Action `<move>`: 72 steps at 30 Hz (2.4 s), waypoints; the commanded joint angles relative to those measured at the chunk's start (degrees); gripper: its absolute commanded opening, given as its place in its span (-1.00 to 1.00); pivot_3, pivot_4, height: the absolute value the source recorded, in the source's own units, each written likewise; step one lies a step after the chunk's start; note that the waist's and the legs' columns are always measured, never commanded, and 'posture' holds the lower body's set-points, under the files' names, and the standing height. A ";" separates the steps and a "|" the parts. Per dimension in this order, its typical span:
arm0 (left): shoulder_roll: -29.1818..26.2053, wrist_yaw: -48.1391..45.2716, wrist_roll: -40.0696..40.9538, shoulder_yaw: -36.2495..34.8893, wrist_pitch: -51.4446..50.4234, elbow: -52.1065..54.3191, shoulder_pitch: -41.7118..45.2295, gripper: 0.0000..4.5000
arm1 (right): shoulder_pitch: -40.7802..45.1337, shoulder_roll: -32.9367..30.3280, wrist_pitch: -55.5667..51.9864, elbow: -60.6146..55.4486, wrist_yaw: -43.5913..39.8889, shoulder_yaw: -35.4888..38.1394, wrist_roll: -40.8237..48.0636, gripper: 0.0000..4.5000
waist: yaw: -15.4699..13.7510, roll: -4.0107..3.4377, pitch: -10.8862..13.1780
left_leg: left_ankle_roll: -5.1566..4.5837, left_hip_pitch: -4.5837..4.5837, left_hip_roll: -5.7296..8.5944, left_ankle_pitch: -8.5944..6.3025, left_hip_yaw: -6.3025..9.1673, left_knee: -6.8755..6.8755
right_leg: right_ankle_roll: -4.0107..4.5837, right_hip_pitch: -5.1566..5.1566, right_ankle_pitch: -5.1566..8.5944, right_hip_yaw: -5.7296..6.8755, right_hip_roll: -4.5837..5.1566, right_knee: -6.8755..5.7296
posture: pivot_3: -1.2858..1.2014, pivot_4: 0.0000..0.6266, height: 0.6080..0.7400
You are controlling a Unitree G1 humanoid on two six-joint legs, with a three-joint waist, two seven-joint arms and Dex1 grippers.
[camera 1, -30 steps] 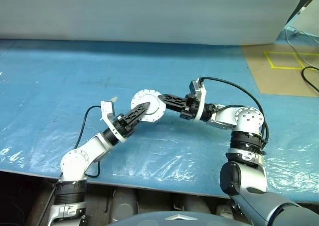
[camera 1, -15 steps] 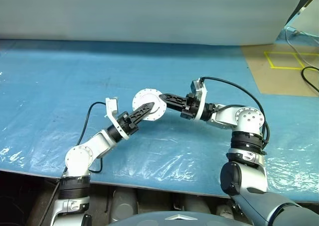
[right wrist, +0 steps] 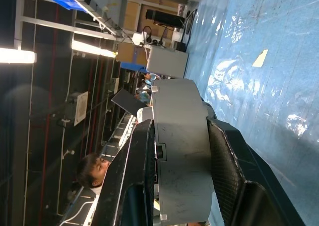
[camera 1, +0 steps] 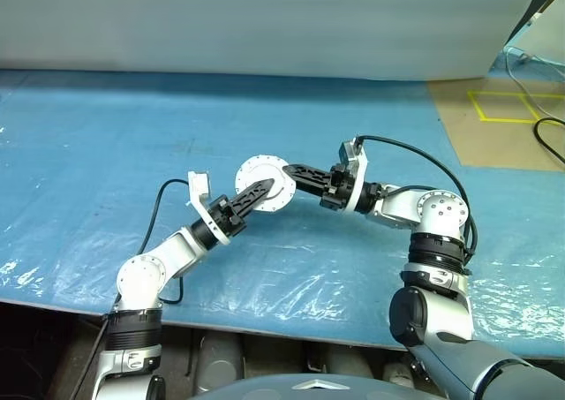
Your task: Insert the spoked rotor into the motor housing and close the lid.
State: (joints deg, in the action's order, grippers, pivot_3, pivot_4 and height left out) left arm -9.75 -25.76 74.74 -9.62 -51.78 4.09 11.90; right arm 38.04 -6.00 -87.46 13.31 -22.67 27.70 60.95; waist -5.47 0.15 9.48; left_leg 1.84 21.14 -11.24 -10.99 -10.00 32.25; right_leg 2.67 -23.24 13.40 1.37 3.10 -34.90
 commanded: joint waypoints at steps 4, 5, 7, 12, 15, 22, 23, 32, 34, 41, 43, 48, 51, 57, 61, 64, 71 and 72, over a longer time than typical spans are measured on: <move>0.40 1.79 -2.36 -0.59 1.23 0.67 1.75 0.16 | -2.00 -0.09 5.92 -5.89 -5.09 -5.19 0.52 -0.15 | -0.03 0.00 0.00 | 0.00 0.02 0.00 0.00 0.01 0.00 | 0.00 0.00 0.00 0.00 0.00 0.01 | 0.03 -0.52 1.00; 0.38 1.83 -2.18 -0.82 1.06 0.58 1.89 0.16 | -1.66 -0.18 5.53 -4.80 -4.48 -4.85 0.72 -0.03 | 0.02 0.00 0.00 | 0.00 0.01 0.00 0.00 0.01 0.00 | 0.00 0.00 0.00 0.00 0.00 0.00 | 0.03 -0.52 1.00; 0.42 1.51 -1.77 -1.38 0.82 0.41 2.14 0.16 | -0.57 0.24 4.04 -2.00 -2.74 -2.97 1.94 0.24 | 0.13 0.00 0.00 | 0.00 -0.01 0.00 0.00 0.01 0.01 | 0.00 0.00 0.00 0.00 0.00 -0.01 | 0.03 -0.52 1.00; 0.61 2.66 -1.04 -3.57 1.85 -0.27 3.33 0.16 | 0.66 -1.01 4.04 1.72 -1.18 -0.50 1.69 0.38 | 0.02 0.00 0.00 | 0.00 0.01 0.02 0.00 0.01 0.02 | 0.00 0.00 0.00 0.00 0.00 0.00 | 0.03 -0.52 1.00; 0.95 3.29 0.23 -4.97 1.97 0.14 4.08 0.16 | 0.46 -1.93 4.14 2.32 -0.82 -0.47 1.25 0.38 | 0.00 0.00 0.00 | 0.00 0.02 0.02 0.00 0.01 0.02 | 0.00 0.00 0.00 0.00 0.00 0.00 | 0.03 -0.52 1.00; 1.20 4.79 -0.74 -6.53 3.09 1.62 5.05 0.10 | 0.34 -2.17 4.60 2.83 -0.87 -1.19 1.13 0.40 | 0.01 0.00 0.00 | 0.00 0.04 0.24 0.00 0.05 0.02 | 0.00 0.00 0.00 0.00 0.00 0.00 | 0.03 -0.52 1.00; 1.29 5.66 -1.34 -6.88 3.91 1.86 5.30 0.10 | 0.39 -2.15 4.62 2.82 -0.96 -1.31 1.15 0.40 | 0.01 0.00 0.00 | 0.00 0.04 0.25 0.00 0.05 0.02 | 0.00 0.00 0.00 0.00 0.01 0.00 | 0.03 -0.52 1.00; -3.38 7.68 -10.12 -15.24 17.27 -2.35 7.53 0.10 | -0.13 -2.87 5.20 2.03 -2.65 -3.71 0.31 0.40 | 0.17 0.01 0.01 | -0.01 0.03 0.24 0.00 0.07 0.02 | 0.00 0.00 0.00 0.02 0.00 0.01 | 0.03 -0.52 1.00; -4.45 7.60 -14.51 -15.80 20.95 -4.48 7.39 0.10 | -0.50 -3.15 5.48 1.78 -3.20 -4.33 0.17 0.40 | 0.07 0.01 0.00 | -0.01 0.04 0.26 0.00 0.09 0.02 | -0.01 0.00 0.00 0.01 0.01 0.03 | 0.03 -0.52 1.00; -8.92 5.13 -18.00 -17.90 20.76 -10.65 5.90 0.10 | -2.06 -4.27 6.78 0.51 -4.95 -6.37 -0.45 0.40 | -0.09 0.26 0.13 | -0.01 0.15 0.29 0.00 0.21 0.02 | -0.02 0.00 -0.01 0.12 0.02 0.03 | 0.03 -0.52 1.00; -9.73 3.92 -19.26 -17.78 20.88 -12.91 5.83 0.10 | -2.23 -4.29 6.96 0.22 -5.14 -6.62 -0.51 0.40 | -0.07 0.32 0.16 | -0.01 0.16 0.27 0.00 0.21 0.04 | -0.02 0.00 -0.01 0.13 0.02 0.02 | 0.03 -0.52 1.00; -10.01 2.48 -22.12 -17.67 22.15 -17.18 6.47 0.10 | -2.73 -4.51 7.48 -0.54 -5.37 -7.44 -1.06 0.40 | -0.04 0.32 0.16 | -0.01 0.15 0.27 0.00 0.21 0.07 | -0.02 0.00 -0.01 0.12 0.03 0.00 | 0.03 -0.52 1.00; -10.05 2.69 -24.97 -17.13 22.90 -19.43 6.11 0.10 | -3.18 -4.64 7.63 -1.01 -5.57 -7.73 -1.24 0.40 | -0.05 0.34 0.15 | -0.01 0.15 0.26 0.00 0.21 0.07 | -0.01 0.00 -0.01 0.13 0.03 0.01 | 0.03 -0.52 1.00; -10.14 3.35 -29.19 -17.68 25.88 -23.06 6.34 0.42 | -3.69 -4.99 7.63 -1.59 -5.68 -7.86 -1.21 0.40 | 0.08 0.35 0.15 | -0.01 0.00 0.21 0.00 0.21 0.07 | -0.01 0.10 -0.01 0.11 0.04 -0.03 | 0.03 -0.52 1.00; -10.66 2.56 -30.71 -17.93 26.76 -23.77 6.13 0.97 | -4.21 -5.63 8.36 -1.75 -6.00 -8.22 -1.83 0.40 | 0.03 0.35 0.14 | -0.01 -0.07 0.17 0.00 0.20 0.08 | 0.00 0.15 -0.01 0.10 0.07 -0.03 | 0.03 -0.52 1.00; -11.34 3.20 -32.06 -18.94 28.52 -24.78 6.31 0.99 | -4.72 -6.05 9.62 -1.87 -6.21 -8.45 -2.57 0.40 | 0.04 0.35 0.14 | -0.01 -0.08 0.10 0.01 0.19 0.08 | 0.00 0.17 -0.01 0.10 0.09 -0.02 | 0.03 -0.52 1.00; -17.51 -0.04 -34.65 -20.76 29.60 -26.66 3.58 0.99 | -5.99 -5.95 11.58 -2.71 -6.44 -8.89 -2.95 0.40 | 0.26 0.35 0.14 | -0.01 -0.09 0.01 0.00 0.19 0.06 | 0.00 0.14 -0.01 0.10 0.06 -0.02 | 0.03 -0.52 1.00; -18.42 -0.57 -34.52 -21.14 29.14 -26.64 3.08 0.99 | -6.07 -5.87 11.64 -2.80 -6.39 -8.84 -2.92 0.40 | 0.25 0.35 0.14 | -0.01 -0.09 0.01 0.00 0.18 0.05 | 0.00 0.13 0.00 0.10 0.05 -0.01 | 0.03 -0.52 1.00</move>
State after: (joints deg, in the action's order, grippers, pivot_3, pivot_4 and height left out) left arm -26.32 -25.02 40.90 -28.92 -23.05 -22.81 15.96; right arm 32.33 -11.97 -76.38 12.57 -28.45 18.83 57.16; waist -5.22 0.50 9.62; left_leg 1.83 21.05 -11.23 -10.99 -9.82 32.30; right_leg 2.68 -23.10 13.40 1.47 3.15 -34.90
